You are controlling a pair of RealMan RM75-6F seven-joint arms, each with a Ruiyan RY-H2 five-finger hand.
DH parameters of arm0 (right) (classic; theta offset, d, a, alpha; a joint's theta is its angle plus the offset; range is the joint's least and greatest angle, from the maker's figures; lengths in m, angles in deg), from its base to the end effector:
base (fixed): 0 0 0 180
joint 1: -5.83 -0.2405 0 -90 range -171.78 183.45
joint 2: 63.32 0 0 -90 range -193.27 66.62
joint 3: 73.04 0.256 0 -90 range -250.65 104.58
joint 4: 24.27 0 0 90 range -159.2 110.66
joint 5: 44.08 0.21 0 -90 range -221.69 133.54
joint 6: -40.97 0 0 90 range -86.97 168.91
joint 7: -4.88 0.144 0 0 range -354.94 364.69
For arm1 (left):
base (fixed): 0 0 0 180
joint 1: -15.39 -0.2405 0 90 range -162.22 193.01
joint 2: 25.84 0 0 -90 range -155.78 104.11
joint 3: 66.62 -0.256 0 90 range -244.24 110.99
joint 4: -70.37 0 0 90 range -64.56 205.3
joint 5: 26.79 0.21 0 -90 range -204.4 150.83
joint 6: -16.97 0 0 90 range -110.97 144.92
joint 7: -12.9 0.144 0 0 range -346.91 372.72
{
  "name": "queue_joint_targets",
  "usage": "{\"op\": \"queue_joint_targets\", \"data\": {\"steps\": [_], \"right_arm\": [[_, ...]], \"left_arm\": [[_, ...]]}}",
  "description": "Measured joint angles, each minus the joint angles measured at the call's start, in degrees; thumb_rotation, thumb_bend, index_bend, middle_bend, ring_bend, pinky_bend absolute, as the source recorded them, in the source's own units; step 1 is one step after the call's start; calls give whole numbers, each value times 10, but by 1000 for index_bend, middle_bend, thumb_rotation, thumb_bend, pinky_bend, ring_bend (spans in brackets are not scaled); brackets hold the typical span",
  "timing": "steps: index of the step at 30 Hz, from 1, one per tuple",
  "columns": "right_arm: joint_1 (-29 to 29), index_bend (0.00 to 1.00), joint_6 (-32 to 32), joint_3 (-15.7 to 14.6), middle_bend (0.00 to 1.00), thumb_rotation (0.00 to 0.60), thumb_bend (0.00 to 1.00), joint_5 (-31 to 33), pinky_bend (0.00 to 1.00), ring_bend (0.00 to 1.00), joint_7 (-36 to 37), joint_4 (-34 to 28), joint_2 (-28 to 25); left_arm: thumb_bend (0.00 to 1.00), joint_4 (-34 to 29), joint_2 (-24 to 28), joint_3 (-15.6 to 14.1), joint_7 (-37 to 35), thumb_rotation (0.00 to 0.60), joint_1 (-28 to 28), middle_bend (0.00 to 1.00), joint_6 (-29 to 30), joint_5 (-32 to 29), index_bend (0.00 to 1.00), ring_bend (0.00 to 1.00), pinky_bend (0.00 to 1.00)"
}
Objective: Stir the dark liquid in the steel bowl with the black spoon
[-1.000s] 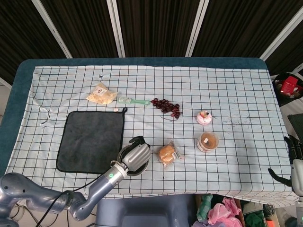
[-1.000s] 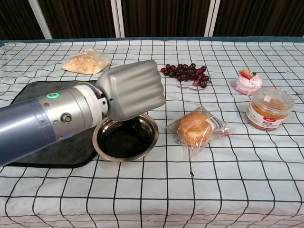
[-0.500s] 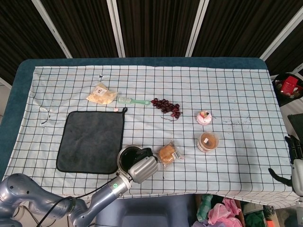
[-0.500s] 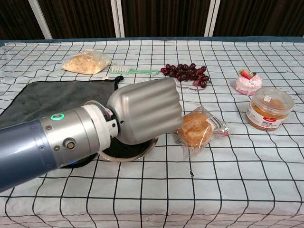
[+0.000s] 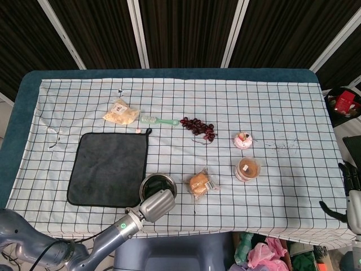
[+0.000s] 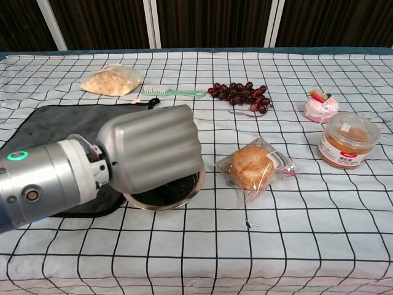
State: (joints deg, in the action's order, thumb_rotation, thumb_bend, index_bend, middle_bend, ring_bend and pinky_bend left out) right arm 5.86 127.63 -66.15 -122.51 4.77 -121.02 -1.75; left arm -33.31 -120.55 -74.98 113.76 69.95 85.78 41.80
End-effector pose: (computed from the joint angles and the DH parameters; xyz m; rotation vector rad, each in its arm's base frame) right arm -0.3239 -0.1661 0.1863 1.1659 -0.9538 0.8650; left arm -0.0570 0.2266 -0.0599 -2.1170 0.6572 -0.4574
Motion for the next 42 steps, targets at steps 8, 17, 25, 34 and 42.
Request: {"op": "queue_joint_targets", "data": {"steps": [8, 17, 25, 34, 42], "right_arm": [[-1, 32, -3, -2, 8, 600, 114, 0, 217, 62, -4, 0, 1], [-1, 32, -3, -2, 8, 600, 114, 2, 217, 62, -5, 1, 2], [0, 32, -3, -1, 8, 600, 115, 3, 217, 62, -2, 2, 0], [0, 32, -2, -1, 8, 600, 114, 3, 217, 62, -3, 1, 0], [-1, 32, -3, -2, 8, 600, 114, 1, 217, 62, -4, 0, 1]], "left_arm": [[457, 28, 12, 14, -16, 600, -5, 971, 0, -11, 651, 826, 733], [457, 85, -17, 50, -20, 600, 11, 971, -24, -27, 651, 826, 733], [457, 117, -61, 80, -18, 600, 33, 972, -36, -29, 651, 827, 734], [456, 83, -69, 62, -25, 600, 32, 974, -40, -10, 652, 831, 736], [455, 13, -29, 37, -22, 600, 9, 975, -8, -4, 653, 833, 736]]}}
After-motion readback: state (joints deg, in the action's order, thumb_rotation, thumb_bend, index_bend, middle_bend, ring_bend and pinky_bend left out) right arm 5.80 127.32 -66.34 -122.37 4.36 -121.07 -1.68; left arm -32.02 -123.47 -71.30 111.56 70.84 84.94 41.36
